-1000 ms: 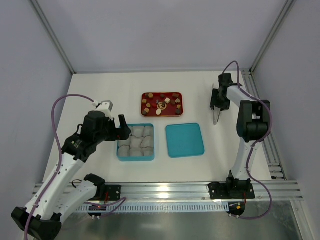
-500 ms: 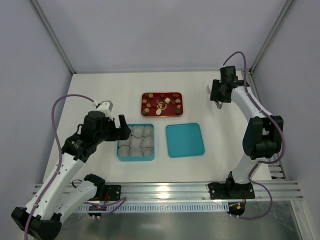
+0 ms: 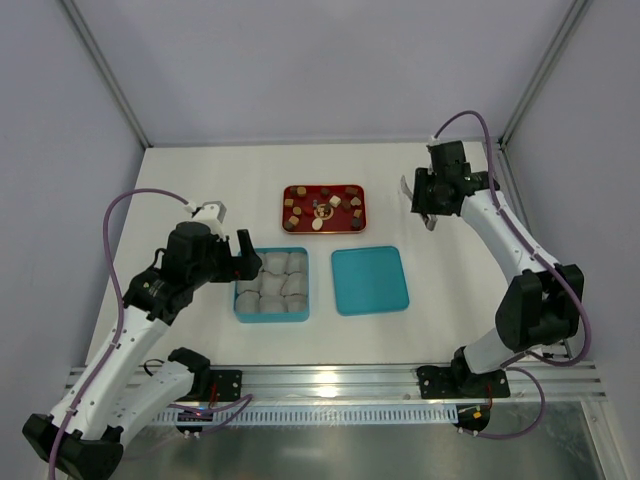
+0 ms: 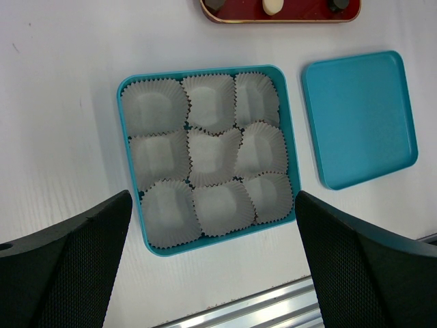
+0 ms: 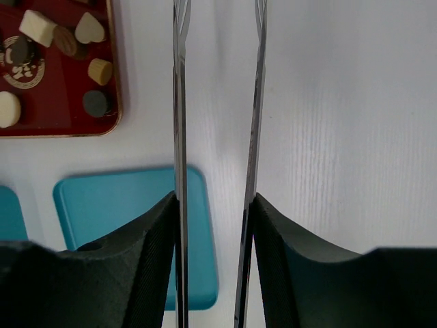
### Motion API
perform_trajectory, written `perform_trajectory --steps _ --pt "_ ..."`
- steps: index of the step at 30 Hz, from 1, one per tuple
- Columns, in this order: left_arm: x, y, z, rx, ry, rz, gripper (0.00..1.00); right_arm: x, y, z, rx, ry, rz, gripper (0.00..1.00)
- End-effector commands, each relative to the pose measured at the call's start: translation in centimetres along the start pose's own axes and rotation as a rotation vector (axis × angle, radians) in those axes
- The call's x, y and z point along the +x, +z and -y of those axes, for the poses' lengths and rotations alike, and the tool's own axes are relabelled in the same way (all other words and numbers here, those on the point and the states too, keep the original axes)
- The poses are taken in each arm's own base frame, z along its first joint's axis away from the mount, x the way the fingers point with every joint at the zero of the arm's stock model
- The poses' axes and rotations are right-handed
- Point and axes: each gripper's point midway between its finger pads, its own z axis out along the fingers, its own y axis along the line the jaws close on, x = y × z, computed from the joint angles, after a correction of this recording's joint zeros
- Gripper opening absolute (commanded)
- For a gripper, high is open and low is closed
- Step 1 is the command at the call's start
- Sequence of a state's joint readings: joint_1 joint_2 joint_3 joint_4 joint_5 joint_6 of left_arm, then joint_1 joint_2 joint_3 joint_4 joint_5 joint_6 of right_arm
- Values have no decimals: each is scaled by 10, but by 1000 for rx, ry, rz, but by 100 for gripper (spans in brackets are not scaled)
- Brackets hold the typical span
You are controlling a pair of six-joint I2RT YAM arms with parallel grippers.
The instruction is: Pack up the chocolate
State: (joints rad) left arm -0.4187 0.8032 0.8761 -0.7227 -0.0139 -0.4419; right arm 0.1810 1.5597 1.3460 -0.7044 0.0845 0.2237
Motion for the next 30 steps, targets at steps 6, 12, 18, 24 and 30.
perform_trajectory --steps 6,12,18,24,30 --pt "-5 0 3 13 -6 24 100 8 -52 -61 -157 -50 63 47" --pt "-5 -1 3 13 -6 24 100 30 -71 -110 -242 -132 47 47" --pt "-5 -1 3 13 -8 24 100 48 -70 -154 -297 -200 6 47" --pt "-5 -1 2 7 -8 26 100 57 -55 -182 -325 -231 -24 47" --pt "-5 0 2 5 -9 24 100 62 -42 -200 -343 -248 -50 46"
